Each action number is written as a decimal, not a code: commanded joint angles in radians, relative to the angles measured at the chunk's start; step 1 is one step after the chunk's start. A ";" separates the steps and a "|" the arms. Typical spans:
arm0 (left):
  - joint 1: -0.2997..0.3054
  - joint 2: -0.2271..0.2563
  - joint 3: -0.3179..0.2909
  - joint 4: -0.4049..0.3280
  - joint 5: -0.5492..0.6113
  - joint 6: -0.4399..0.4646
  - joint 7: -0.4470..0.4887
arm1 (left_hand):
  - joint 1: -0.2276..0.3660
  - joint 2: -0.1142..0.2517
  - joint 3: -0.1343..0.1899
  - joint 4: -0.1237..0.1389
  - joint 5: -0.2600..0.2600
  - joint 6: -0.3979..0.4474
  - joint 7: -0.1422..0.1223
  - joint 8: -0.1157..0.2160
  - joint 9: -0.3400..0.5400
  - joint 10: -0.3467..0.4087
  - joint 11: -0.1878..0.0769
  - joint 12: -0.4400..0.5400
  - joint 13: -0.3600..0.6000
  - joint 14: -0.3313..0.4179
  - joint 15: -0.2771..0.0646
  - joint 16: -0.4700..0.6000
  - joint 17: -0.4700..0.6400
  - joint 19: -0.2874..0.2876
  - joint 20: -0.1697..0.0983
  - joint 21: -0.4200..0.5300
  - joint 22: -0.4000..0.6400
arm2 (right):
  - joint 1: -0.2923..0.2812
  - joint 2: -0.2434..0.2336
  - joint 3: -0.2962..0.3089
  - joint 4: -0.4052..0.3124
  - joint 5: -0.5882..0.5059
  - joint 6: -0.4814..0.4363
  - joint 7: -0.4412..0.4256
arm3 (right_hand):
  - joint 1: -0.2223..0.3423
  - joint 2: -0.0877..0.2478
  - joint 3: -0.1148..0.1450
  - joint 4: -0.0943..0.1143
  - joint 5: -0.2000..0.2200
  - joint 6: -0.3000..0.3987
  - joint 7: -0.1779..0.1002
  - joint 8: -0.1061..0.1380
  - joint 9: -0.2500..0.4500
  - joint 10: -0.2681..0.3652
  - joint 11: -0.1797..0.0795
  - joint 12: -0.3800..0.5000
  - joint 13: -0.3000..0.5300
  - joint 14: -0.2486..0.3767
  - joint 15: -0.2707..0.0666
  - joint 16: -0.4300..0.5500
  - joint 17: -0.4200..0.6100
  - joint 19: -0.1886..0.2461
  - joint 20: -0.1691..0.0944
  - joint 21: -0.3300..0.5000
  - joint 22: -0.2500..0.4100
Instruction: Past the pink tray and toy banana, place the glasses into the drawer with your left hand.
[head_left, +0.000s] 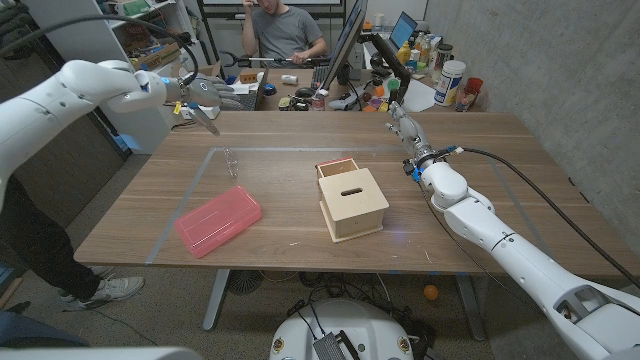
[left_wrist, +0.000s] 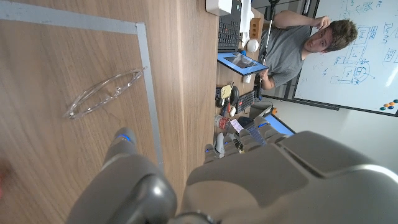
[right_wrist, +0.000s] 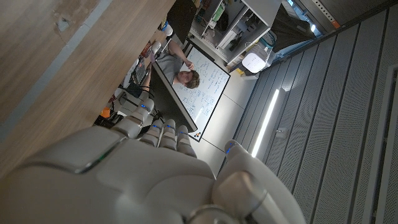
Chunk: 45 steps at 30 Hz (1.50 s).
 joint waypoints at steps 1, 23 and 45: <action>-0.006 -0.009 0.046 -0.024 0.086 0.001 0.009 | 0.015 -0.002 -0.007 -0.004 0.010 -0.272 0.009 -0.002 0.002 -0.141 0.012 -0.002 0.003 -0.080 0.008 -0.002 0.002 -0.038 0.005 -0.010 0.005 | -0.004 -0.001 0.002 0.013 0.005 0.012 0.010 | 0.007 0.022 0.000 -0.003 0.004 0.004 0.003 0.007 0.006 0.005 -0.001 -0.002 0.004 0.004 0.002 0.007 0.002 0.010 -0.017 0.003 0.004; -0.038 -0.041 0.139 0.004 0.271 0.056 0.025 | 0.028 -0.001 -0.035 -0.011 0.034 -0.290 0.015 0.001 0.004 -0.163 0.011 0.002 0.004 -0.099 0.010 0.001 0.002 -0.043 0.003 -0.021 0.007 | -0.025 -0.019 0.009 -0.008 0.013 0.005 0.015 | 0.007 0.022 -0.001 -0.003 0.004 0.003 0.003 0.007 0.006 0.006 0.000 -0.002 0.004 0.004 0.002 0.006 0.002 0.010 -0.016 0.003 0.004; -0.063 -0.081 0.240 0.080 0.321 0.084 0.047 | 0.059 0.011 -0.047 -0.019 0.049 -0.273 0.023 0.014 0.004 -0.157 0.004 0.010 0.004 -0.091 0.004 0.009 0.002 -0.032 -0.004 -0.026 0.008 | -0.023 -0.017 0.003 -0.009 0.007 -0.004 0.013 | 0.008 0.022 -0.001 -0.003 0.005 0.003 0.002 0.006 0.006 0.006 -0.001 -0.003 0.004 0.004 0.002 0.006 0.002 0.010 -0.017 0.002 0.004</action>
